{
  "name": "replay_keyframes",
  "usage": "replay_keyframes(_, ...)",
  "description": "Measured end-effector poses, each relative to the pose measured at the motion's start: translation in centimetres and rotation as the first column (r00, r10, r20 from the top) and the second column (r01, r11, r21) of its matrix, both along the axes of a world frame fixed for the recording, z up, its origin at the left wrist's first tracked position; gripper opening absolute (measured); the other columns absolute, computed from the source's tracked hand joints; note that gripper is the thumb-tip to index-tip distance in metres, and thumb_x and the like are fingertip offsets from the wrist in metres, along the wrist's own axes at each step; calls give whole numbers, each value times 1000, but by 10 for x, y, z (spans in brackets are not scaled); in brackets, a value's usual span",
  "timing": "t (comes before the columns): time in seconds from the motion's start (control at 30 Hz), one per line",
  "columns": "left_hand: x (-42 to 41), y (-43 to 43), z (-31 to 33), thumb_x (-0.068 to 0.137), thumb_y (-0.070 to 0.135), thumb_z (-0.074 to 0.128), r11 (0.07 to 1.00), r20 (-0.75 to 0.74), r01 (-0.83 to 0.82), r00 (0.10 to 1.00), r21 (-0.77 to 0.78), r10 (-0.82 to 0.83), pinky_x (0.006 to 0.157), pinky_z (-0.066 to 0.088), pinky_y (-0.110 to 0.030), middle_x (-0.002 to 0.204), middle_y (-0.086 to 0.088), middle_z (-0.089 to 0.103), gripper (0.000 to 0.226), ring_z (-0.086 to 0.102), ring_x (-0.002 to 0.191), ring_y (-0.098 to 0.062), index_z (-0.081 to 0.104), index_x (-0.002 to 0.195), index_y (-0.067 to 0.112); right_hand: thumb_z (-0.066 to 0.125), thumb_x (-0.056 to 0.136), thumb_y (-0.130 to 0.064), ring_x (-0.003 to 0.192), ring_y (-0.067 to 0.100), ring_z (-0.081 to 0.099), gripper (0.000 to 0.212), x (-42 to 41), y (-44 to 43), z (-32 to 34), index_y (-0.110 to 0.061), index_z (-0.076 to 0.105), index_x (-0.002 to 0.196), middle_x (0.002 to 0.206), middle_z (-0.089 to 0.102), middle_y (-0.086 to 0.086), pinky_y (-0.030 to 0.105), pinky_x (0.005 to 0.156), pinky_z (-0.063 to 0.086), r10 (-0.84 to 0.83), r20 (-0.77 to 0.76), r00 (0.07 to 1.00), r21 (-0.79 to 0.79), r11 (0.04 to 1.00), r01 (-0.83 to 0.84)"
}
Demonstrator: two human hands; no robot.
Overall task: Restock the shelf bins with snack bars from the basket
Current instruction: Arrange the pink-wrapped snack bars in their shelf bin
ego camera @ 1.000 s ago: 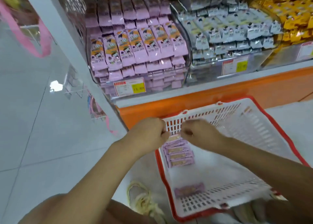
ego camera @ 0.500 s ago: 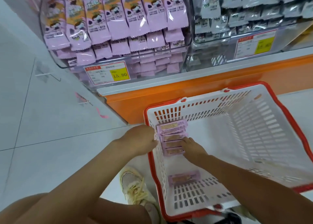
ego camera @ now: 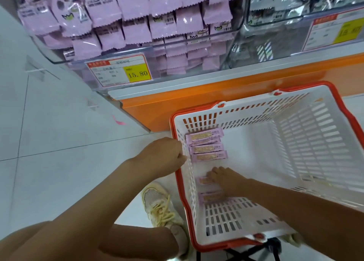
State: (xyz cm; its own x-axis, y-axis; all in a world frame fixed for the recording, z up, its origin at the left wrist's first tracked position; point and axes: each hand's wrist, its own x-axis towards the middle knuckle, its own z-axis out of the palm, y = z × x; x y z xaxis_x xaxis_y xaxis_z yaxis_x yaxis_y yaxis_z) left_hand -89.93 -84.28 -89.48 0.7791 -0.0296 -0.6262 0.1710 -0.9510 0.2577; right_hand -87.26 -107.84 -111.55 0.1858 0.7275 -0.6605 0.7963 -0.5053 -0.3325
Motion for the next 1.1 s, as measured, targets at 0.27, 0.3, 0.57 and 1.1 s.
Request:
replay_keyframes(0.27, -4, -3, 3, 96, 32, 48, 1000, 12, 26, 1000, 4, -26, 72, 50, -34, 87, -8, 64, 29, 59, 80, -21, 63, 90, 7, 50, 90, -35, 129, 27, 34, 75, -10, -14, 0, -17, 12, 152, 146, 30, 7, 38, 109, 28, 72, 130, 989, 17, 997, -75)
replay_keyframes(0.3, -5, -4, 3, 95, 31, 48, 1000, 11, 25, 1000, 3, -25, 70, 49, -33, 85, -9, 63, 29, 59, 78, -21, 62, 86, 7, 52, 88, -24, 127, 28, 37, 73, -9, -16, -2, -16, 15, 151, 145, 32, 8, 38, 107, 29, 70, 161, 984, 21, 997, -75)
replay_keyframes(0.57, 1, -6, 13, 96, 24, 49, 999, -25, 32, 999, -34, -33, 50, 29, -22, 64, 2, 41, 37, 41, 60, -12, 36, 61, 22, 64, 80, -29, 118, 24, 45, 76, 5, -17, 22, -10, 26, 144, 137, 36, 7, 31, 95, 42, -353, -12, 936, -20, 936, 353)
replay_keyframes(1.1, -2, -29, 105, 80, 43, 62, 575, -82, -250, 950, -779, 302, 56, 57, -28, 101, -3, 73, 33, 71, 70, -22, 65, 106, 22, 53, 92, -33, 92, 34, 59, 55, 14, -5, 231, 7, 50, 129, 113, 57, 29, 37, 83, 49, -3, -839, -544, -502, 392, 771)
